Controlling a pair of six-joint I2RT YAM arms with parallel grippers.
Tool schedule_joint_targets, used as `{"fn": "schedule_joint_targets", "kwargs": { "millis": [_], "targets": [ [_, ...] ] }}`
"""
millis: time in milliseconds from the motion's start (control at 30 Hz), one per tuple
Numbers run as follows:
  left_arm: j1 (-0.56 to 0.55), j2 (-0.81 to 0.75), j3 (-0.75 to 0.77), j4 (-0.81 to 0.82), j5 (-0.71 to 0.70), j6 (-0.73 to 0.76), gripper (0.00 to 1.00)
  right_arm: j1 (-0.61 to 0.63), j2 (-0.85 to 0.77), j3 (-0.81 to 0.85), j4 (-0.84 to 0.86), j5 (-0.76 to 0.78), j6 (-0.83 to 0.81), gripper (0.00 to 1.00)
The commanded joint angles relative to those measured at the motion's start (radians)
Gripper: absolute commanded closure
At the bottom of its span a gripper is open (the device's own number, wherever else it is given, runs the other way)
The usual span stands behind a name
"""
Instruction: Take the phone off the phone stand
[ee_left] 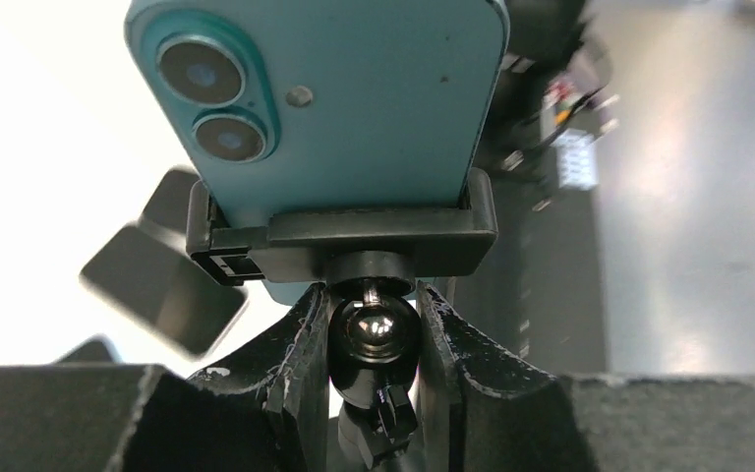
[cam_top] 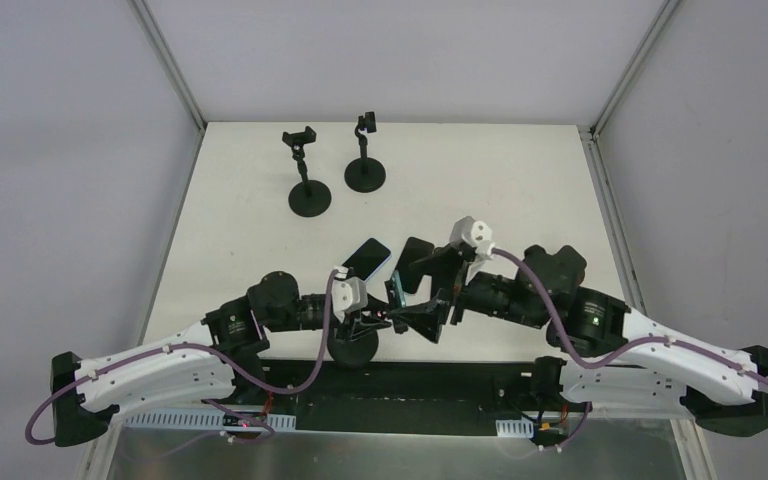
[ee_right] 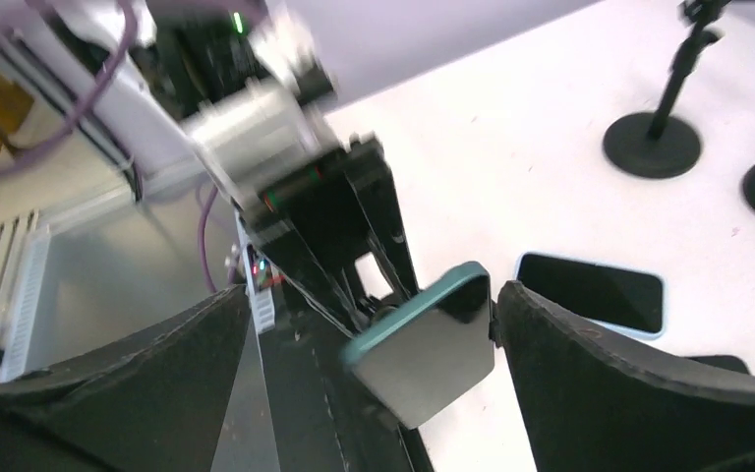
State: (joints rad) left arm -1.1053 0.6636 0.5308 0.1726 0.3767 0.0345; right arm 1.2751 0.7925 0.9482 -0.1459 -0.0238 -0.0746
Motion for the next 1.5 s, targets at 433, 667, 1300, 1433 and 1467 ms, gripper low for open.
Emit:
{"fn": "schedule_joint_targets", "kwargs": {
  "millis": [433, 667, 1300, 1433, 1467],
  "targets": [
    [0.002, 0.008, -0.053, -0.134, -0.311, 0.161, 1.0, -0.007, 0.273, 0.558, -0.893, 0.329, 0.662, 0.01],
    [0.002, 0.022, -0.043, -0.134, -0.291, 0.156, 1.0, -0.074, 0.42, 0.685, -1.005, 0.227, 0.781, 0.5],
    [0.002, 0.002, -0.06, -0.134, -0.237, 0.172, 1.0, -0.099, 0.668, 0.845, -1.109, 0.108, 0.623, 0.47],
    [0.002, 0.01, -0.06, -0.134, -0.215, 0.172, 1.0, -0.099, 0.696, 0.823, -1.099, 0.155, 0.584, 0.57],
    [0.002, 0.011, -0.06, -0.134, -0.209, 0.173, 1.0, -0.1, 0.704, 0.814, -1.092, 0.17, 0.568, 0.6]
  ]
}}
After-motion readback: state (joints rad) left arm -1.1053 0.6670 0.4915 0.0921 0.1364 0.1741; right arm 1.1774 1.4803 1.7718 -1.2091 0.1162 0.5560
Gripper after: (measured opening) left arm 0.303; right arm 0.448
